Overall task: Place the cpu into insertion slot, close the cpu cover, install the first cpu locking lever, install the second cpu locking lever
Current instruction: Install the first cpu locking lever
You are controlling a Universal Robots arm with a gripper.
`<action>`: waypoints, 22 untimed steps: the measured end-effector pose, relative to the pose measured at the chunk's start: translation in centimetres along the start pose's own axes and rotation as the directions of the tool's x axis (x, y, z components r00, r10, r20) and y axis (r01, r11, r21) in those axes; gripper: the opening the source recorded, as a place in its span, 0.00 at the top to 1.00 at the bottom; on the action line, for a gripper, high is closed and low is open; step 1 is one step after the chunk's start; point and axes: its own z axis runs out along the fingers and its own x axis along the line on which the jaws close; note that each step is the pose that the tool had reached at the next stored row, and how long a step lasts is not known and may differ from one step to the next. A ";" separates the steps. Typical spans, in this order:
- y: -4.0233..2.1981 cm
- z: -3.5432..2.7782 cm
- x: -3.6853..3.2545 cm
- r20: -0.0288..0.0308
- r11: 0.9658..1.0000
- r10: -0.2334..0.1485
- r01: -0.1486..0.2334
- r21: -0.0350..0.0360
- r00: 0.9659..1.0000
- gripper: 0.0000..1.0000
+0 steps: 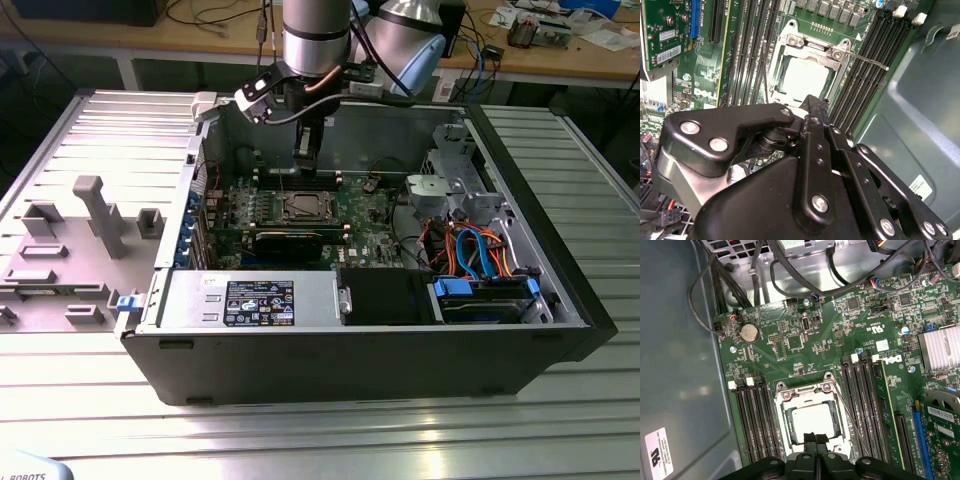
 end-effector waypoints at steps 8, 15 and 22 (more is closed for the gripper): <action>0.01 0.00 -0.01 0.000 1.000 0.018 -0.018 0.000 1.000 0.89; -0.07 0.01 -0.02 0.001 0.997 0.083 -0.083 -0.002 0.997 0.89; -0.07 0.01 -0.03 0.001 0.997 0.083 -0.083 -0.002 0.997 0.89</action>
